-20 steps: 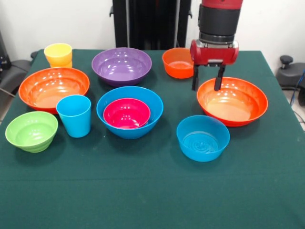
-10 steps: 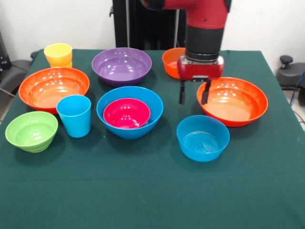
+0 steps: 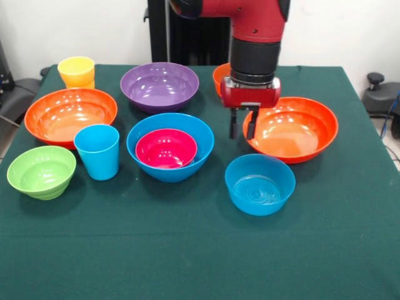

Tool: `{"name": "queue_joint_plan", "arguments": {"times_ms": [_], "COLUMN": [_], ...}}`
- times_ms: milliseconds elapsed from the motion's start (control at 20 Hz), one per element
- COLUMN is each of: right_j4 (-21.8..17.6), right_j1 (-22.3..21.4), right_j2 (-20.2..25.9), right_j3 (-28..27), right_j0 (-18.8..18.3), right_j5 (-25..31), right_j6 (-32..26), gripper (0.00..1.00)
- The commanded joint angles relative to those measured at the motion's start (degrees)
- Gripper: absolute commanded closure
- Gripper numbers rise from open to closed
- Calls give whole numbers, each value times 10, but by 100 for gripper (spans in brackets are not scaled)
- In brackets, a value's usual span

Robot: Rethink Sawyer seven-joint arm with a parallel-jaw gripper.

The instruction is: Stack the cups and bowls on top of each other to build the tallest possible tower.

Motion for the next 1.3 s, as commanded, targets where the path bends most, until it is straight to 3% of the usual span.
{"name": "queue_joint_plan", "arguments": {"times_ms": [50,600,950,1100,1150,1300], "right_j4": [-48,-37,-21,-26,-29,-29], "right_j1": [9,-9,-51,-49,-47,-45], "right_j2": [-17,-6,27,36,37,17], "right_j3": [-54,-49,-4,-5,-7,-10], "right_j0": [48,47,17,7,5,20], "right_j5": [-38,-10,12,7,6,-4], "right_j6": [11,-11,-26,-32,-32,-12], "gripper": [100,100,100,100,0,0]}}
